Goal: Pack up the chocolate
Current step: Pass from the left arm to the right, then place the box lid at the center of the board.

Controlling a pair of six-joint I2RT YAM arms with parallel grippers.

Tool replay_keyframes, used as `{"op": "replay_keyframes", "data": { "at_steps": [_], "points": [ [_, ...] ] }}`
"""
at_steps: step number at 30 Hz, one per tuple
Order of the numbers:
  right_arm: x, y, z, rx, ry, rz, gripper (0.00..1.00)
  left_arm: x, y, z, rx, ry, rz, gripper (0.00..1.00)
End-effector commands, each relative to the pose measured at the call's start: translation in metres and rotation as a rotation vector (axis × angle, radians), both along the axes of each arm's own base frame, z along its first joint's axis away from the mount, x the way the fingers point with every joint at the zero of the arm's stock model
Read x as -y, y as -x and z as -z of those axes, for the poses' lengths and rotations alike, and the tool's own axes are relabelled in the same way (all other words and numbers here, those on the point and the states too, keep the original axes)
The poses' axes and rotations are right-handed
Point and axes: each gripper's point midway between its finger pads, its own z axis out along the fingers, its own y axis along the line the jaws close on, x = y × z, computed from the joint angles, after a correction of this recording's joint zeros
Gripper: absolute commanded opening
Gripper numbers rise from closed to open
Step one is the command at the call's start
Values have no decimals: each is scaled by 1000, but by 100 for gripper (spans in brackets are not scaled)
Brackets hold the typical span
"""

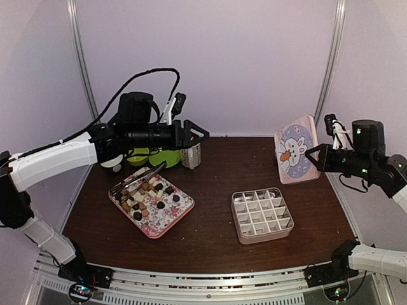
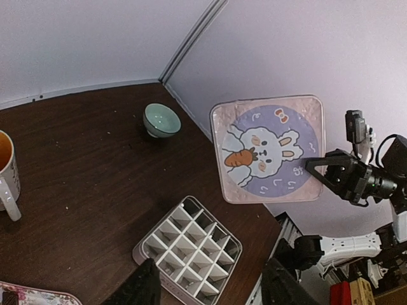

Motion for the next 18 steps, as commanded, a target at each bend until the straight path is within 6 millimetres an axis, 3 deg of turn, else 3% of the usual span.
{"op": "replay_keyframes", "data": {
  "at_steps": [1, 10, 18],
  "points": [
    [56, -21, 14, -27, 307, 263, 0, -12, -2, 19, 37, -111, -54, 56],
    [88, -46, 69, -191, 635, 443, 0, -16, -2, 31, 27, -151, -73, 53],
    [90, -59, 130, -362, 933, 463, 0, -13, -5, 34, 17, -155, -75, 52]
  ]
}}
